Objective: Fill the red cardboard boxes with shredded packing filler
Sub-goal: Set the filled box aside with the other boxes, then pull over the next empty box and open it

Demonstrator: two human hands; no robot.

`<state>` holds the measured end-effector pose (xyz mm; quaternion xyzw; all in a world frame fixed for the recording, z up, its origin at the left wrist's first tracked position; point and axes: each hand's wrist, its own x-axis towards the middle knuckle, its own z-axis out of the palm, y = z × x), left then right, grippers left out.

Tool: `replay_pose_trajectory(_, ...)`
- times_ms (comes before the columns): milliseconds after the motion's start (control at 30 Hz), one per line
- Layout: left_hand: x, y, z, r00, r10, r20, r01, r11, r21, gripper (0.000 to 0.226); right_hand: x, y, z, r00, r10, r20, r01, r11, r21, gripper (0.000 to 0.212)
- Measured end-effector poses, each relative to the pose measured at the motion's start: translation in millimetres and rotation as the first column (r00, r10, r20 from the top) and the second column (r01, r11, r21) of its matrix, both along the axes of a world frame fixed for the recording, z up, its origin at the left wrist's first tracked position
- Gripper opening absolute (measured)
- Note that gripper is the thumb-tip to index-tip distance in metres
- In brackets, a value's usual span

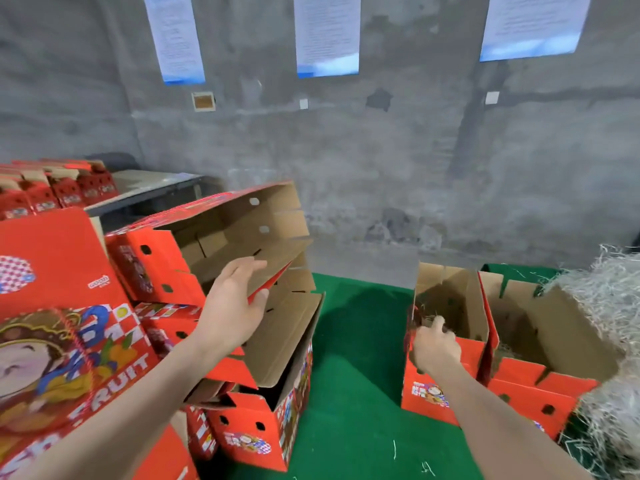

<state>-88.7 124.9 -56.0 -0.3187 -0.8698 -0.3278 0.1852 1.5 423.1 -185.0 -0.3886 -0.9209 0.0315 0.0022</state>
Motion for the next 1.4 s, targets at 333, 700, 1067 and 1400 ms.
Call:
replay_pose_trajectory(333, -19.8, -54.0, 39.3, 0.935, 0.220, -0.277, -0.144, 0.952, 0.270, 0.050, -71.2, -200.9, 114.1, 0.533, 0.210, -0.820, -0.717, 0.627, -0.305, 0.023)
replay_pose_trajectory(700, -54.1, -66.8, 51.8, 0.976, 0.161, -0.147, -0.144, 0.982, 0.122, 0.018, -110.2, -256.7, 189.2, 0.657, -0.481, -0.580, -0.721, -0.178, -0.670, 0.028)
replay_pose_trajectory(1067, -11.8, -92.9, 64.2, 0.951, -0.070, -0.300, 0.195, 0.891, 0.410, 0.025, -73.3, -247.4, 225.3, 0.458, -0.524, -0.718, -0.822, 0.057, -0.566, 0.041)
replay_pose_trajectory(1400, 65.8, -45.3, 140.0, 0.955, -0.128, -0.268, 0.254, 0.820, 0.514, 0.031, 133.3, -167.3, 261.6, 0.142, -0.264, -0.954, -0.699, 0.655, -0.286, 0.043)
